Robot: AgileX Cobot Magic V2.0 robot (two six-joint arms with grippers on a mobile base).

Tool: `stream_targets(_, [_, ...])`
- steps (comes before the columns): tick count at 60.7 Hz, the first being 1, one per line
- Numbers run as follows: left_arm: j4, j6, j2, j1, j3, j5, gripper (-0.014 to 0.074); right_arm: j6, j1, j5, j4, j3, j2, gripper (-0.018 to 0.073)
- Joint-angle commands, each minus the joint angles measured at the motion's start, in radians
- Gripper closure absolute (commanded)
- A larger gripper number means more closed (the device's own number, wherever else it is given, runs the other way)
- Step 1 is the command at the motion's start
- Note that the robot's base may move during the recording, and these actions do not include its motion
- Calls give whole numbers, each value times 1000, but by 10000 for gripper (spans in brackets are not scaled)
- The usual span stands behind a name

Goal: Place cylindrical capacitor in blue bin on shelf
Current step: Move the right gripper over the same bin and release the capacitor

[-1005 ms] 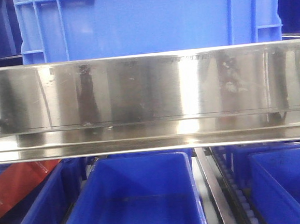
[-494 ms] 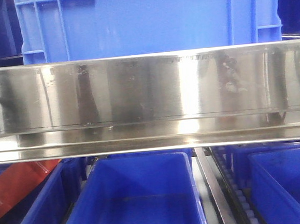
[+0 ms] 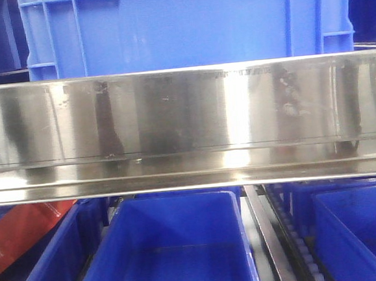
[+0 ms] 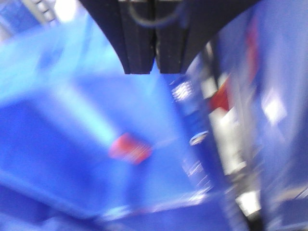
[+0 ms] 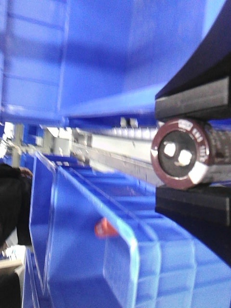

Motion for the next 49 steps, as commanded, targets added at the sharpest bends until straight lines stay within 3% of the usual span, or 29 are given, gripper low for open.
stream_targets(1, [-2,-16,-101,41,100,-29,708,-2,6,-38,8,-39,43,692])
stream_targets(16, [-15,-16,-291,113,266,-29,708,-50,147,-38,8,-264,271,692])
stream_targets(33, [-31,-16,-337,119,311,-23,708,-52,297,18,8,-583,619,692])
stream_targets(49, [-31,-16,-337,119,311,-23,708,-52,330,204,39,-856,938,692])
